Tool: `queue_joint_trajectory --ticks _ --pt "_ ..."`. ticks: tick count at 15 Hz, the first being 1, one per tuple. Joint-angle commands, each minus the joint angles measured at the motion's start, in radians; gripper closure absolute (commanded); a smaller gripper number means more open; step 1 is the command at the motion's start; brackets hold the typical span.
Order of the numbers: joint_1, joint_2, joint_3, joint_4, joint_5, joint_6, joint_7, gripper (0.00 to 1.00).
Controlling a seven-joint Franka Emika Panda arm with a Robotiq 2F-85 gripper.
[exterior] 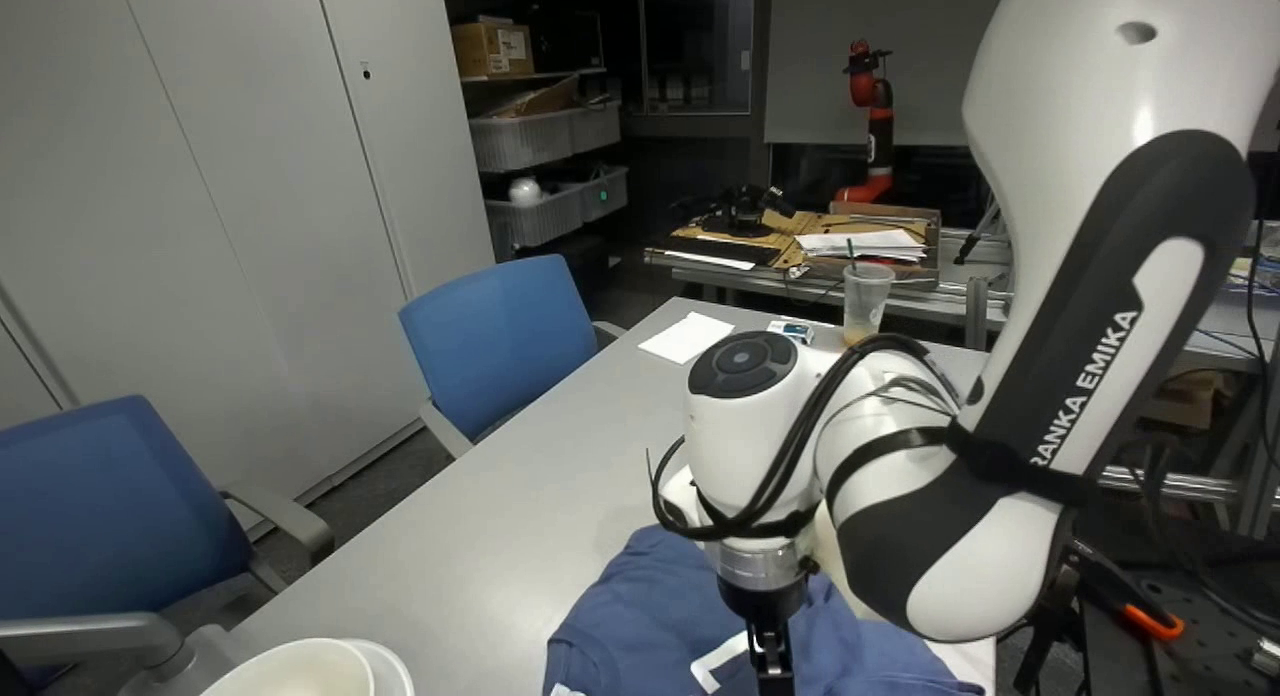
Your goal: Fold the T-shirt
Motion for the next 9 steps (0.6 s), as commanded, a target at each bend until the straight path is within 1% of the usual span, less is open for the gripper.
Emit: queue_joint_trajectory --ticks 1,3,5,7,9 --pt "0.02 0.094 -0.005 0.06 0.041 0.02 -0.033 0.0" --pt "0.023 0.128 -0.005 0.08 0.049 0.03 -0.032 0.0" --pt "0.043 0.154 -0.021 0.101 0.039 0.04 -0.016 0.0" --pt "0.049 0.174 -0.021 0.125 0.039 0.039 -0.019 0.0" --pt "0.038 0.194 -0.005 0.161 0.055 0.023 -0.038 0.0"
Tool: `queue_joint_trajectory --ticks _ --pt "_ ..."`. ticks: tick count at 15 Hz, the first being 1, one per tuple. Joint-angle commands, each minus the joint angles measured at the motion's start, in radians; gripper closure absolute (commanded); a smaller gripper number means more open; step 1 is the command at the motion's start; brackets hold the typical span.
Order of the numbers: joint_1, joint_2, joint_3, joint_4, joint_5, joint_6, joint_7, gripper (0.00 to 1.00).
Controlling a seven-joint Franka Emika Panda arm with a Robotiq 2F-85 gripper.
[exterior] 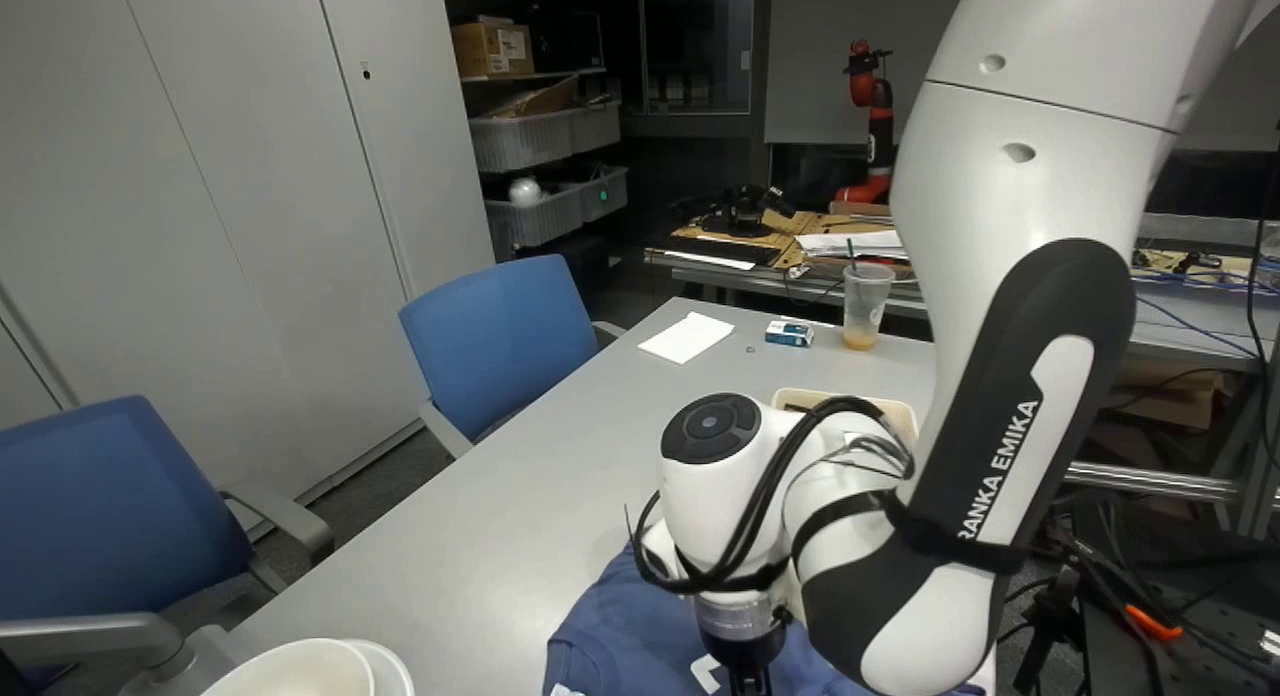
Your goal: Fold the T-shirt
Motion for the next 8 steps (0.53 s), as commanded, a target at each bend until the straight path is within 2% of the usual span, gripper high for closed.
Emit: queue_joint_trajectory --ticks 1,5,8 --pt "0.005 0.052 0.009 0.084 0.059 -0.014 -0.049 0.0" --pt "-0.034 0.089 0.054 0.161 0.131 -0.033 -0.113 0.0" --pt "-0.038 0.126 0.064 0.221 0.166 -0.052 -0.138 0.0"
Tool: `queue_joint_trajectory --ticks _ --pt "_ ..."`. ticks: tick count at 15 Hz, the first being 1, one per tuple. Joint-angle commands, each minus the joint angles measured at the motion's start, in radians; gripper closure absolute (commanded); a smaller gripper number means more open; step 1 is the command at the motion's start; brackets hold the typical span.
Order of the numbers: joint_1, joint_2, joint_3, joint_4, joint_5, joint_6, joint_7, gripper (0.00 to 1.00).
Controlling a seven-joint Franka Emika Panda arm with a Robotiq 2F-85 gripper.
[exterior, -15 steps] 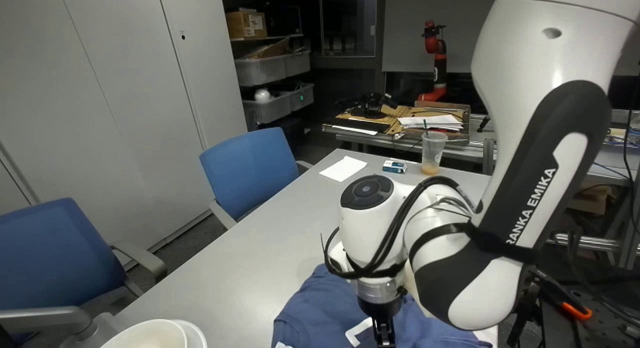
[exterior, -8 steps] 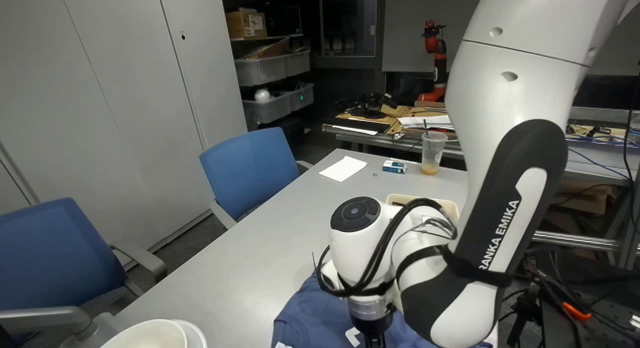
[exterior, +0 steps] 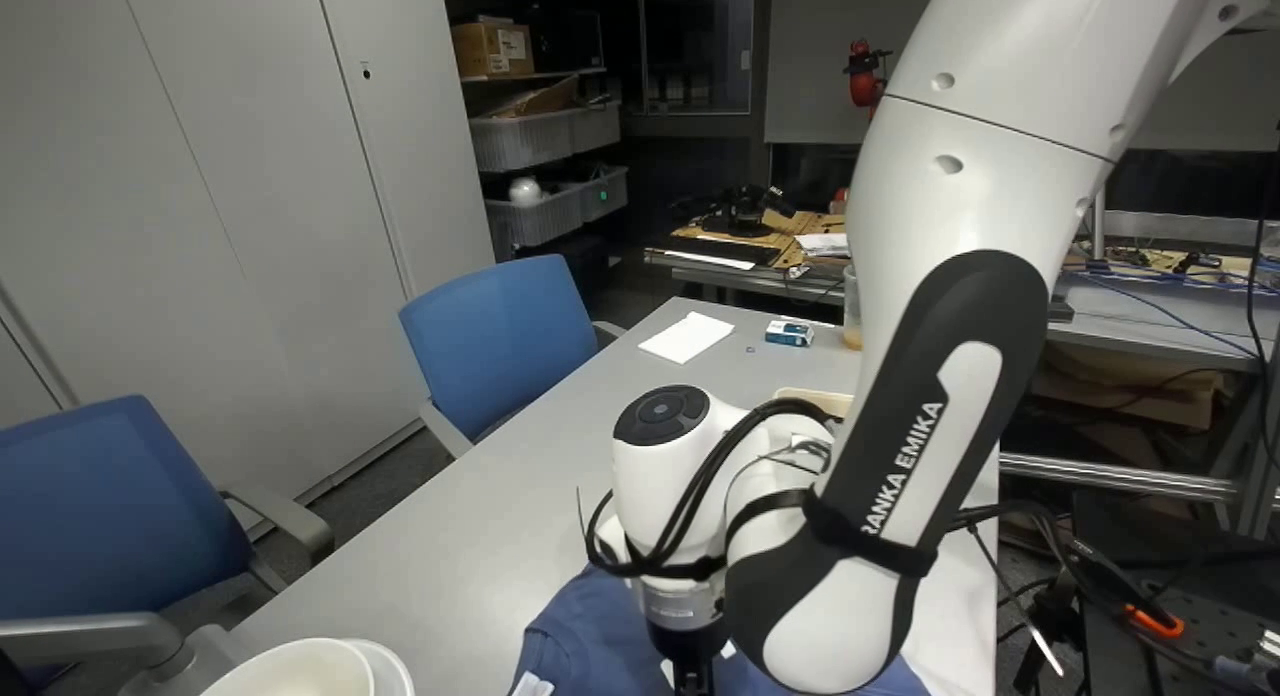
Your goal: Fold the T-shirt
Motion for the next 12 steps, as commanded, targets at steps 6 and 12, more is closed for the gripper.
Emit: queue_joint_trajectory --ticks 6,12 --pt "0.002 0.113 0.009 0.185 0.059 -0.098 -0.045 0.0" --pt "0.027 0.069 -0.011 0.156 0.039 -0.136 -0.023 0.0"
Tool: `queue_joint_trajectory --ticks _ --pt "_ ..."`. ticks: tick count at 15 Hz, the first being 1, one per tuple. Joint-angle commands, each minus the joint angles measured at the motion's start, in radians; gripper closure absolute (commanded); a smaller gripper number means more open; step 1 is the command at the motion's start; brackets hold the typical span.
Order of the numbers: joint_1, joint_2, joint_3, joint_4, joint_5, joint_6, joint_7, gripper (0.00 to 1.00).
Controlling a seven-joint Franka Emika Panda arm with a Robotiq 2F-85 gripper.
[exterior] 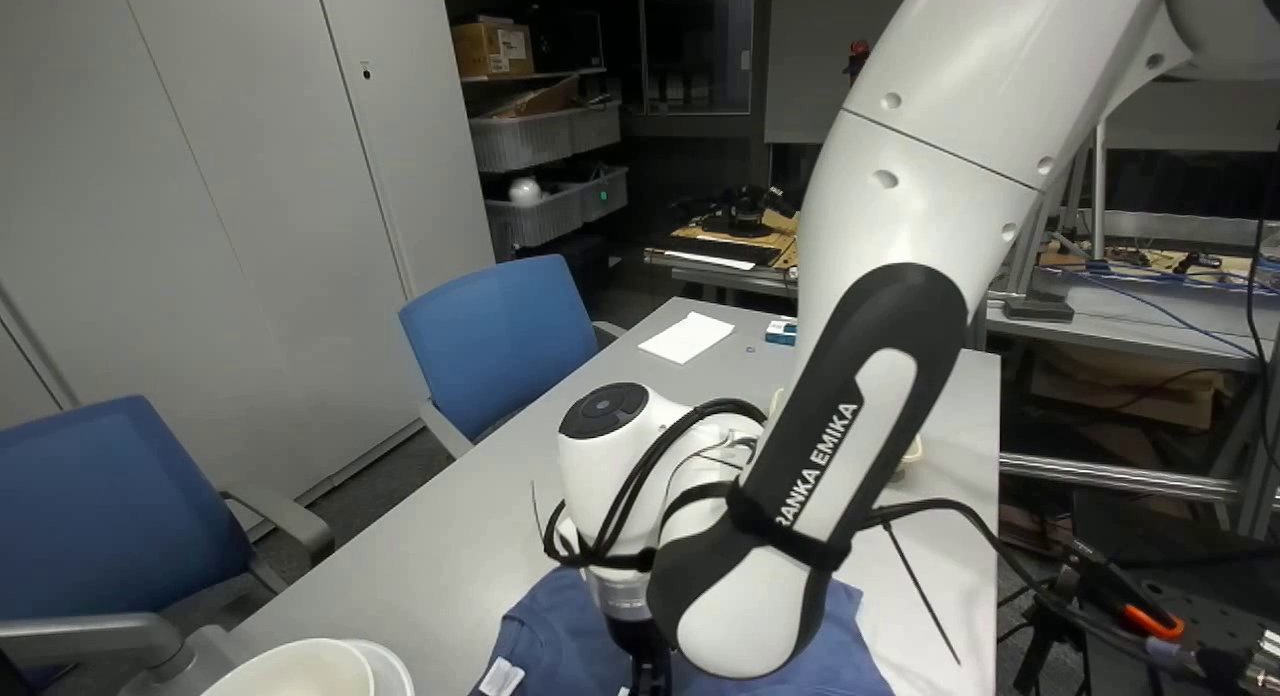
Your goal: Fold the T-shirt
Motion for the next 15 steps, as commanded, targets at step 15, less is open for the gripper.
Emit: queue_joint_trajectory --ticks 15 --pt "0.038 -0.34 -0.031 -0.382 -0.009 -0.092 0.007 0.0"
